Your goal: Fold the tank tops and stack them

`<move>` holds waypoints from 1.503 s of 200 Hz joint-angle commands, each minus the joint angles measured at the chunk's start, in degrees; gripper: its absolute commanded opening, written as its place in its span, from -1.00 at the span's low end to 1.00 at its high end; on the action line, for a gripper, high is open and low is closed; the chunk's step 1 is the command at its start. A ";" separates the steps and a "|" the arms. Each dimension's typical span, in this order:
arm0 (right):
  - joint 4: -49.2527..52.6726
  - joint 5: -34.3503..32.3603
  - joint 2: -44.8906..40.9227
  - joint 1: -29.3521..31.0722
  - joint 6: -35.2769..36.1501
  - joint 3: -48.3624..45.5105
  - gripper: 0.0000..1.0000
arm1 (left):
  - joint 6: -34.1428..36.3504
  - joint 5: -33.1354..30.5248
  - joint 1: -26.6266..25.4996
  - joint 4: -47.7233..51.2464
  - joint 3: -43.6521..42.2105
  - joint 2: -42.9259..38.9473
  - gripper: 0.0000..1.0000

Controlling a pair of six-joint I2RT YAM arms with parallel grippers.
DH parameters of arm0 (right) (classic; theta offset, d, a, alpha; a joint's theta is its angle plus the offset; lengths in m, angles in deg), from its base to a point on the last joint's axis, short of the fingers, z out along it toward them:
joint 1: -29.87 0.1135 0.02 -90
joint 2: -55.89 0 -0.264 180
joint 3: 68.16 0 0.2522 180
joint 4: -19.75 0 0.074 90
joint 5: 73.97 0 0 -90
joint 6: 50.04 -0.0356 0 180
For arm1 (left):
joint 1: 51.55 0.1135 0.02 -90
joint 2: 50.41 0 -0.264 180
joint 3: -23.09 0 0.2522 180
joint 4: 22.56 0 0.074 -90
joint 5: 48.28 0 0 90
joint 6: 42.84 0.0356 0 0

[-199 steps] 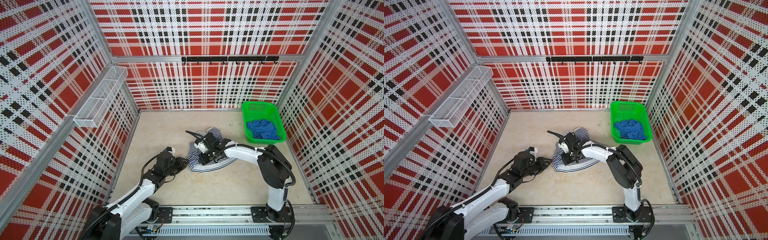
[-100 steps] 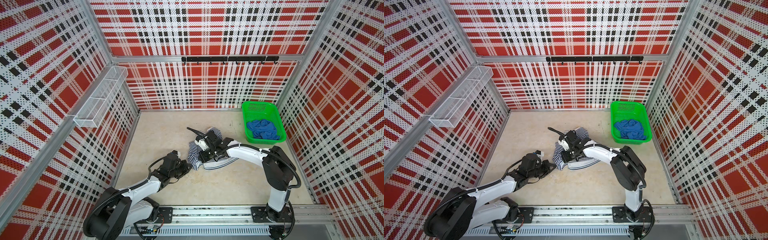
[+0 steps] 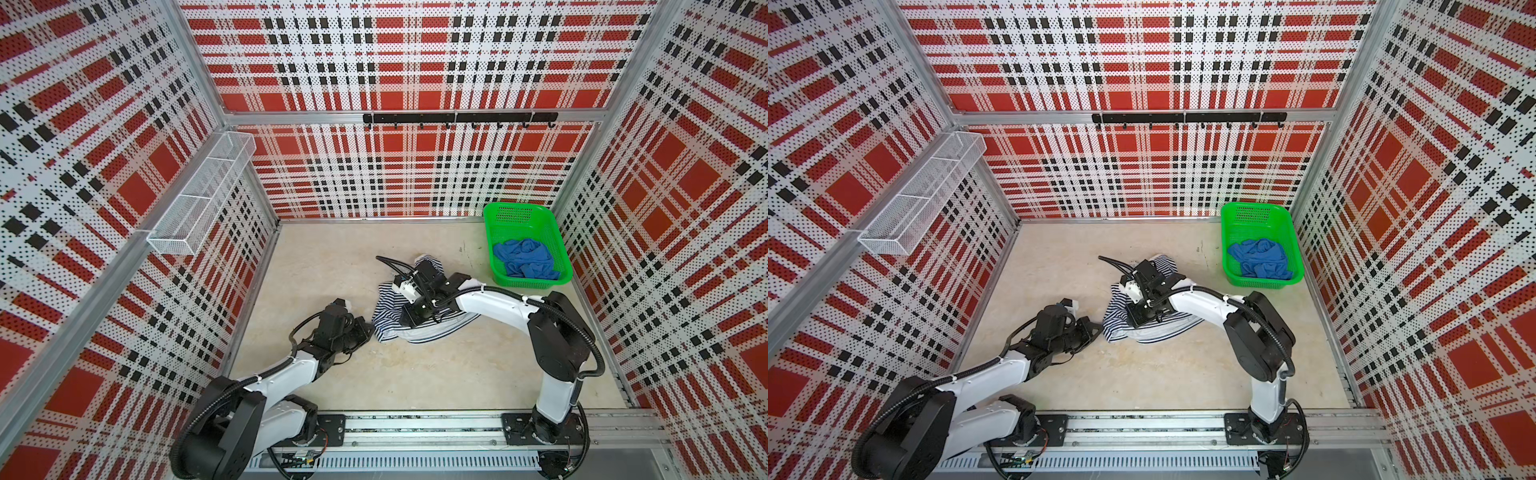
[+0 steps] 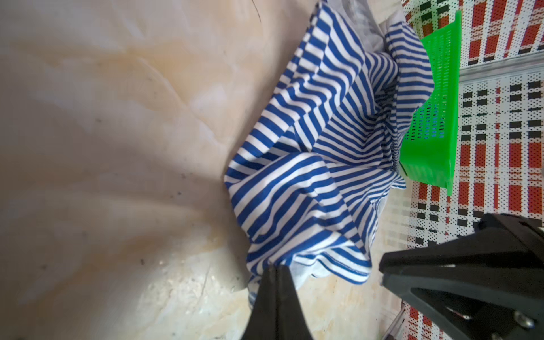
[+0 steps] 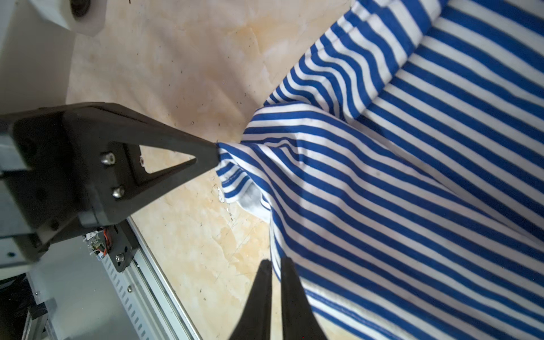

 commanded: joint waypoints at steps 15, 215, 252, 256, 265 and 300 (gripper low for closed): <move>-1.63 1.66 -1.25 -0.48 -0.83 -1.08 -1.00 | 2.89 -0.66 0.18 2.60 1.16 -0.87 -1.00; -3.12 -20.68 -19.84 -20.37 -7.38 -17.56 0.07 | 6.23 -19.30 -14.23 29.37 16.63 7.67 -0.18; -1.36 -18.25 -22.65 -32.37 -2.38 -22.01 0.18 | 6.17 -17.98 -13.91 25.66 15.00 8.54 -0.35; -1.39 -18.24 -22.46 -33.40 -1.68 -22.27 0.18 | 6.17 -17.91 -13.90 25.35 14.87 8.58 -0.39; -1.64 -17.87 -21.73 -35.38 0.12 -22.49 0.17 | 6.17 -17.74 -13.63 24.78 14.63 8.39 -0.51; -6.72 -13.70 -18.36 -40.29 0.67 -22.39 0.11 | 6.65 -17.99 -12.79 24.39 13.82 7.20 -0.97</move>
